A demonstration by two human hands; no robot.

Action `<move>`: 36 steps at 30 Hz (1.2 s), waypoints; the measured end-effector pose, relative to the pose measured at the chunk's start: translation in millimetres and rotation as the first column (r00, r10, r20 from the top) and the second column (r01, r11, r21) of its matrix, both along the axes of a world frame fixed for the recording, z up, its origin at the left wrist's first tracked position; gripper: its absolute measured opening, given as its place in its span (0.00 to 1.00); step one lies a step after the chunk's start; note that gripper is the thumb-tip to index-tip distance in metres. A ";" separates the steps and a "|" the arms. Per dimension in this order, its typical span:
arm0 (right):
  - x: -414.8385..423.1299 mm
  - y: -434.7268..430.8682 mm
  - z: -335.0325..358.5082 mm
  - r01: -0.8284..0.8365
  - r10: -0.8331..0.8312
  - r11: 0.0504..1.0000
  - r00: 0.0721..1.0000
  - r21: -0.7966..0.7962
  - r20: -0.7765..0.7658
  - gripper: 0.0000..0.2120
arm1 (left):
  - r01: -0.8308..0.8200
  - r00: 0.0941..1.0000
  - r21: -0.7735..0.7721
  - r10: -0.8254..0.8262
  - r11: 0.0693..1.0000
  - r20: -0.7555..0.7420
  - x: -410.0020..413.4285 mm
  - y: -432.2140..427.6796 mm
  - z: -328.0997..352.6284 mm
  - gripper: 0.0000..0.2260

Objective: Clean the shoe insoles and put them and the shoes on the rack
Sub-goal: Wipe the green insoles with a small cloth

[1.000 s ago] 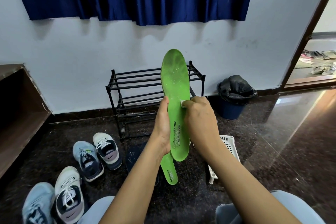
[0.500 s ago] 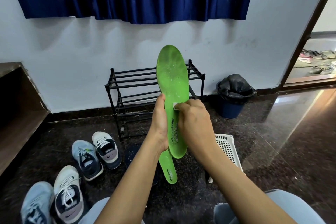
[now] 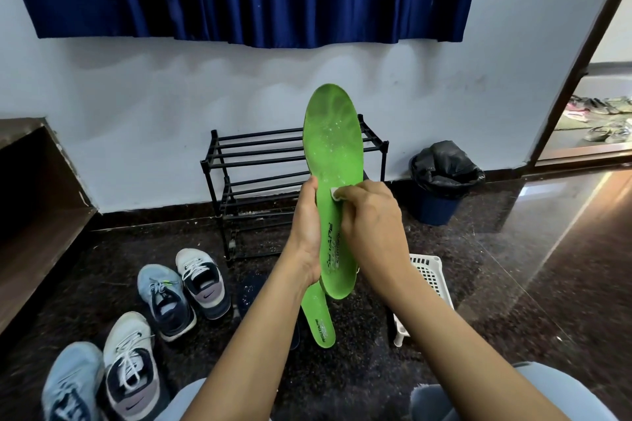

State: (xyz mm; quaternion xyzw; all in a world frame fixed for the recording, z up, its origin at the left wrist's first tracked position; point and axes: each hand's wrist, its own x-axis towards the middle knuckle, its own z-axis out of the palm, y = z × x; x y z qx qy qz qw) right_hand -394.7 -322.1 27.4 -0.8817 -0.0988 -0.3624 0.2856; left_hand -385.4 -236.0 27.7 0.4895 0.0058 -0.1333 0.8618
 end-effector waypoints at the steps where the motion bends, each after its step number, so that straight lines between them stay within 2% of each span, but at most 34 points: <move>1: 2.1 -1.6 2.0 0.009 -0.009 1.000 1.000 0.005 0.004 0.08 | 0.004 1.000 0.005 -0.004 1.000 0.003 0.2 -1.0 0.0 0.26; 8: -6.1 2.3 -3.6 -0.039 0.039 0.999 0.999 -0.015 -0.014 0.10 | -0.011 1.000 0.001 0.011 1.000 -0.009 2.4 1.3 -0.5 0.28; 15: 2.1 -4.8 1.3 -0.009 0.010 1.000 1.000 0.021 -0.011 0.11 | 0.021 0.999 0.020 -0.021 1.000 -0.027 0.4 0.0 3.2 0.27; 21: -3.6 0.4 4.4 -0.078 0.078 0.996 0.997 -0.030 -0.010 0.11 | -0.018 1.000 -0.007 0.018 1.000 -0.017 0.8 6.6 7.0 0.26; 26: 3.6 -4.6 9.4 -0.042 0.042 0.999 0.999 0.016 0.017 0.10 | 0.016 1.000 0.018 -0.016 1.000 -0.003 -4.8 3.6 11.3 0.25; 32: -11.0 8.0 -1.8 -0.123 0.121 0.991 0.992 -0.051 -0.037 0.10 | -0.039 0.998 0.005 0.039 0.999 -0.042 -7.6 17.7 10.7 0.26; 36: -5.8 7.2 3.7 -0.088 0.088 0.996 0.996 -0.007 -0.012 0.11 | -0.020 0.999 -0.013 0.020 1.000 -0.032 -11.1 17.6 13.8 0.27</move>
